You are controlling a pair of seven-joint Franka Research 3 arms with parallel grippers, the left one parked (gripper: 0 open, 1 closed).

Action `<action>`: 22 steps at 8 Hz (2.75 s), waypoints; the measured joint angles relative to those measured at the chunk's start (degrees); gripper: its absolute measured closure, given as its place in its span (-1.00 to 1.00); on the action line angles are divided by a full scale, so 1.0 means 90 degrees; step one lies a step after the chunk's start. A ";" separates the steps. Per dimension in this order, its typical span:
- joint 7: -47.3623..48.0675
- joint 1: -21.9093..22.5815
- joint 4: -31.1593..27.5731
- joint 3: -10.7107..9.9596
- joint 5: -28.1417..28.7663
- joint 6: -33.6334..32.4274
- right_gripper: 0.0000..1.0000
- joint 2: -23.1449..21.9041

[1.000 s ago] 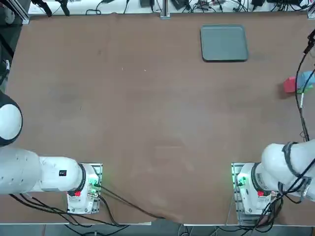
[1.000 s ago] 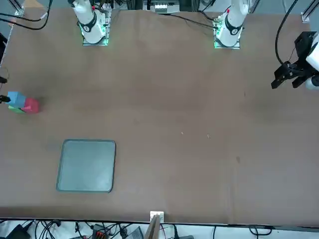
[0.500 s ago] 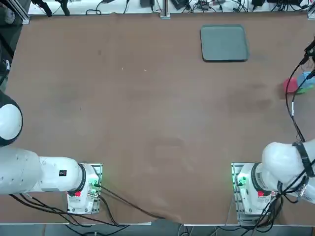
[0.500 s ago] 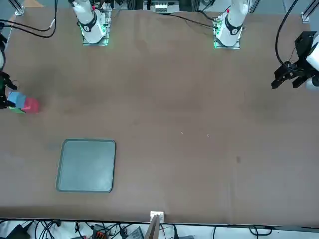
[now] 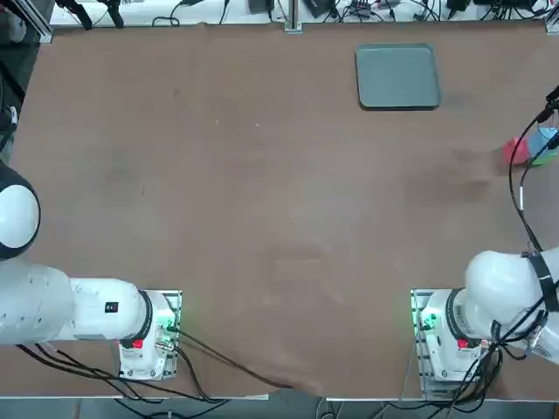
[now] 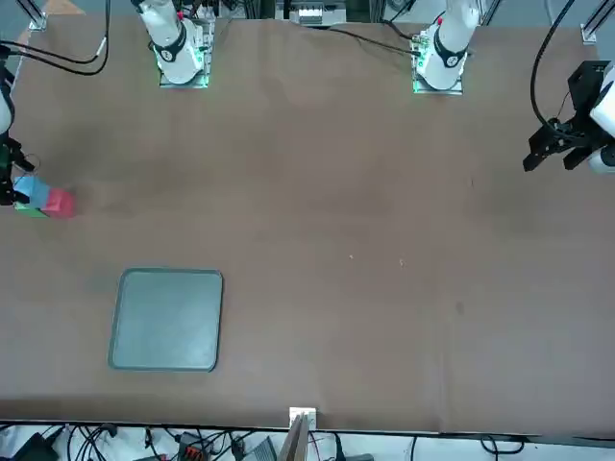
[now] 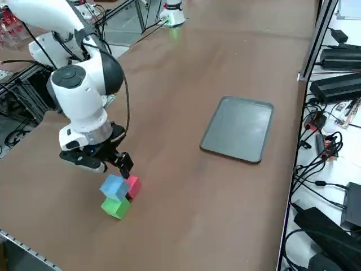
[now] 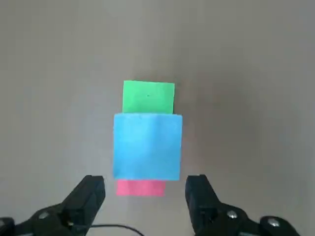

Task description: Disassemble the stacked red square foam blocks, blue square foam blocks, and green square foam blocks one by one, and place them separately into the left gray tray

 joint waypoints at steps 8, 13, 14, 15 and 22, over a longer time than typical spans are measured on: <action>-0.0019 -0.0243 0.0000 0.0003 0.0000 0.0570 -1.00 0.0414; -0.0002 -0.0301 0.0017 0.0016 0.0176 0.0861 -0.64 0.0619; -0.0003 -0.0304 0.0025 0.0019 0.0194 0.0852 -0.64 0.0619; -0.0049 -0.0301 0.0058 0.0039 0.0194 0.0741 -0.57 0.0594; -0.3759 0.0426 0.1016 0.2099 0.0202 -0.1925 -0.50 -0.0289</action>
